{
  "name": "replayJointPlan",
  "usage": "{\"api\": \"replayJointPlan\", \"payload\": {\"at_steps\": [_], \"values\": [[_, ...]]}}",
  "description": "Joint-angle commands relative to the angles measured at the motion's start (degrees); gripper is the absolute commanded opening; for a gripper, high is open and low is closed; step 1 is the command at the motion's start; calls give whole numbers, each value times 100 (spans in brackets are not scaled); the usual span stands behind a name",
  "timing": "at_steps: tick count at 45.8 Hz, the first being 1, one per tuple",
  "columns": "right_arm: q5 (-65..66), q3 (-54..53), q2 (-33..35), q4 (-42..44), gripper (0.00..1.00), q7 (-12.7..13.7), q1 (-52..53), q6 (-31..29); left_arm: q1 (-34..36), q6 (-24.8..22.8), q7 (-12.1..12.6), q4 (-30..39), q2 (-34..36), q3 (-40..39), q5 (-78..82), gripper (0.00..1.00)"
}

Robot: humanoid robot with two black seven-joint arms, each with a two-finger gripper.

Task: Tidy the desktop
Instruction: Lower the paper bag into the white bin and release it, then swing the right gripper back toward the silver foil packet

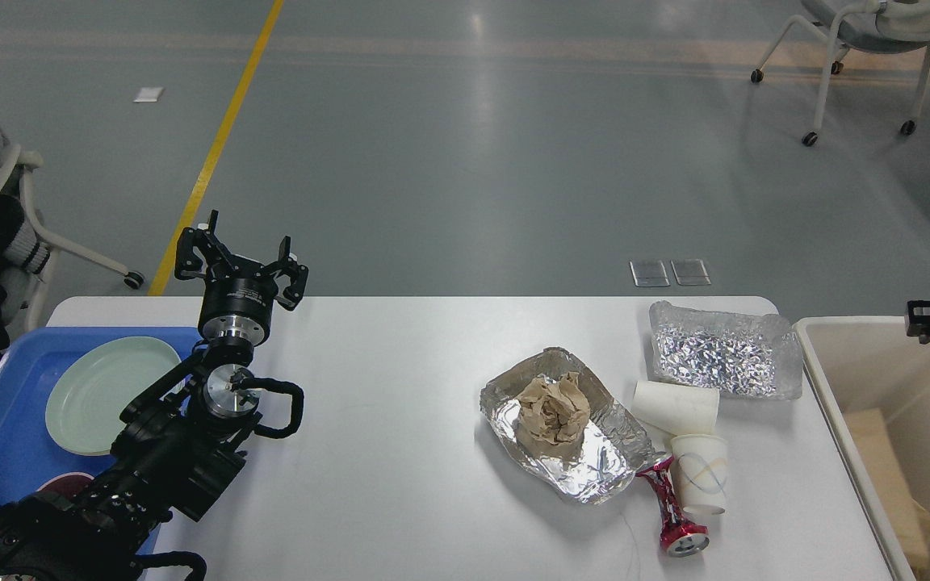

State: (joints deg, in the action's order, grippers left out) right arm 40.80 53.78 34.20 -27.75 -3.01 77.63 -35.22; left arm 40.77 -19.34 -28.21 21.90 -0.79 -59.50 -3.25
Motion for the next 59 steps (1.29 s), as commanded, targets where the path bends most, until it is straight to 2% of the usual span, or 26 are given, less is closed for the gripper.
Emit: {"api": "replayJointPlan", "payload": {"at_steps": [1,5,7,16,26,32,39,45,53,59], "values": [[-1,10,69,-511,100,-7,620,-116,-8,0,0,-2,0,0,0,100],[-28,-16,192,-1231,100,-7,1481,-467,1,0,0,-2,0,0,0,100],[-133,-34,245,-1671,100,2,2114,-835,1,0,0,-2,0,0,0,100],[-1565,-52,140,-2603,100,19,3687,-1978,1,0,0,-2,0,0,0,100],[-2285,-113,131,-3816,100,19,5305,-1978,1,0,0,-2,0,0,0,100],[-3077,-139,114,-4071,100,28,6087,-1978,1,0,0,-2,0,0,0,100],[-3183,-157,131,-4607,100,28,7002,-1978,1,0,0,-2,0,0,0,100],[-3122,-139,79,-4582,100,37,6819,-1978,1,0,0,-2,0,0,0,100],[-2727,-95,-167,-4187,100,142,5414,-1978,1,0,0,-2,0,0,0,100],[-2419,-95,-431,-3432,100,169,4175,-1978,1,0,0,-2,0,0,0,100]]}}
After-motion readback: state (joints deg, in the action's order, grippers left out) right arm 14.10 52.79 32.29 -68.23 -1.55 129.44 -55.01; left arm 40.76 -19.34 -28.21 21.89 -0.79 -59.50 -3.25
